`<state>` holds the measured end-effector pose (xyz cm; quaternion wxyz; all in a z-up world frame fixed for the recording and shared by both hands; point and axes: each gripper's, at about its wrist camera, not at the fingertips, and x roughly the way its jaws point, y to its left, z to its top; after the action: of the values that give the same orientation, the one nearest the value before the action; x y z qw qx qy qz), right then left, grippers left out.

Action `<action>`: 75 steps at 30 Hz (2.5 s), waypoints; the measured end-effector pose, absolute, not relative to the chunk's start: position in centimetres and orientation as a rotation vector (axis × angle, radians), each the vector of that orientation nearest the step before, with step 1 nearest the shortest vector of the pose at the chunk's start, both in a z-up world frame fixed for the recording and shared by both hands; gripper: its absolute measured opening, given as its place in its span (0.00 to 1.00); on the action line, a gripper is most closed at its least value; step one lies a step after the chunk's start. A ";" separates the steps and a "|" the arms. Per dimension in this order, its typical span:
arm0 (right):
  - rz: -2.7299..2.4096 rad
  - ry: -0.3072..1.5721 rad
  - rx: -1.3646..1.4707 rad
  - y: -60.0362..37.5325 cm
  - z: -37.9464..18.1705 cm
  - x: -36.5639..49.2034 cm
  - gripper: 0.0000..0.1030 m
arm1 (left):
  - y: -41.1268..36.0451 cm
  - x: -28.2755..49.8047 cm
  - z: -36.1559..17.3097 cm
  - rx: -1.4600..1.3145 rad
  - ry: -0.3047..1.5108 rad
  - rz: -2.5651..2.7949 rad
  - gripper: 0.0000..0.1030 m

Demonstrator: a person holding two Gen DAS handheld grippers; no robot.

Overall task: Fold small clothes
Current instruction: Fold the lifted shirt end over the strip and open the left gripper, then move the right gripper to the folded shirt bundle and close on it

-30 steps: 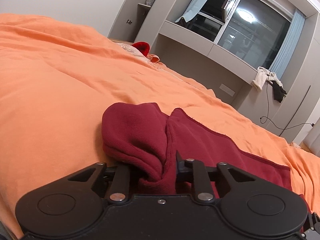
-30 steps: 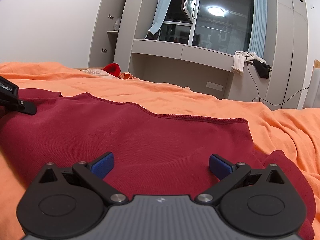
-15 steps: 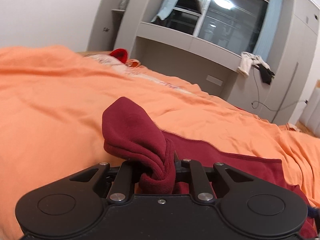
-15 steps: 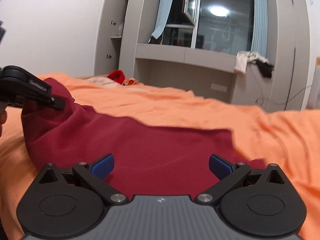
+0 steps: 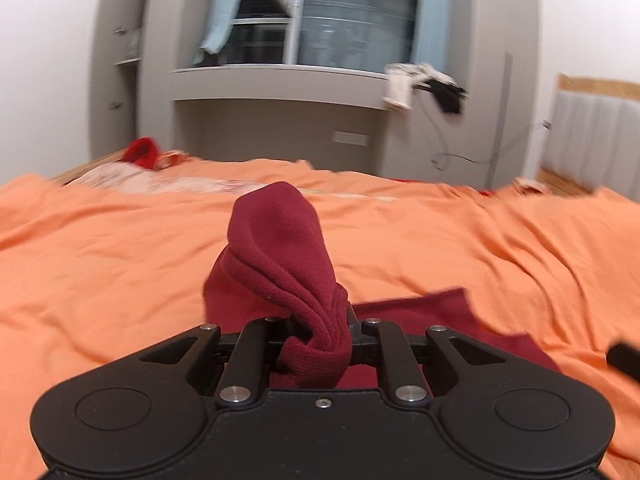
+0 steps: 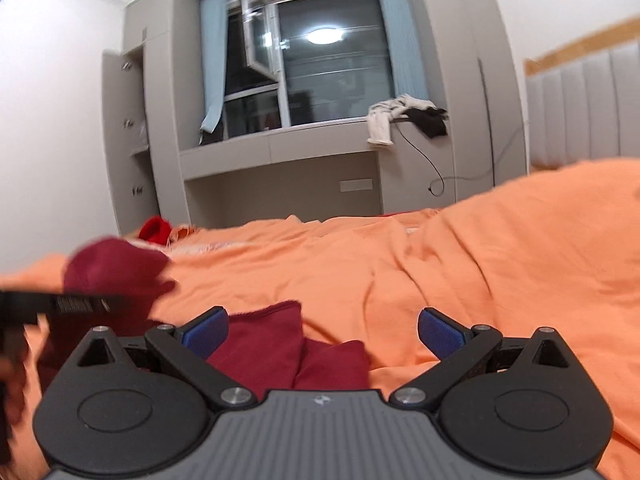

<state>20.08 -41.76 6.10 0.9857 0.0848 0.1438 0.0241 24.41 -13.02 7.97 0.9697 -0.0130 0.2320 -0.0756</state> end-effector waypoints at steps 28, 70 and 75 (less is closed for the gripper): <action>0.081 0.432 0.340 -44.4 3.4 22.4 1.00 | -17.2 16.6 4.6 0.152 0.419 -0.567 0.99; 0.408 0.625 0.620 -41.1 -1.2 32.4 0.51 | -10.7 18.0 1.1 0.308 0.214 -0.652 0.92; 0.406 0.646 0.635 -40.7 -1.6 32.7 0.38 | -10.6 18.9 0.5 0.317 0.275 -0.608 0.69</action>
<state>32.71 -40.75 -1.63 0.8793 0.3045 0.3100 0.1948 18.93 -10.64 0.53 0.9325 0.1547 0.1346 -0.2973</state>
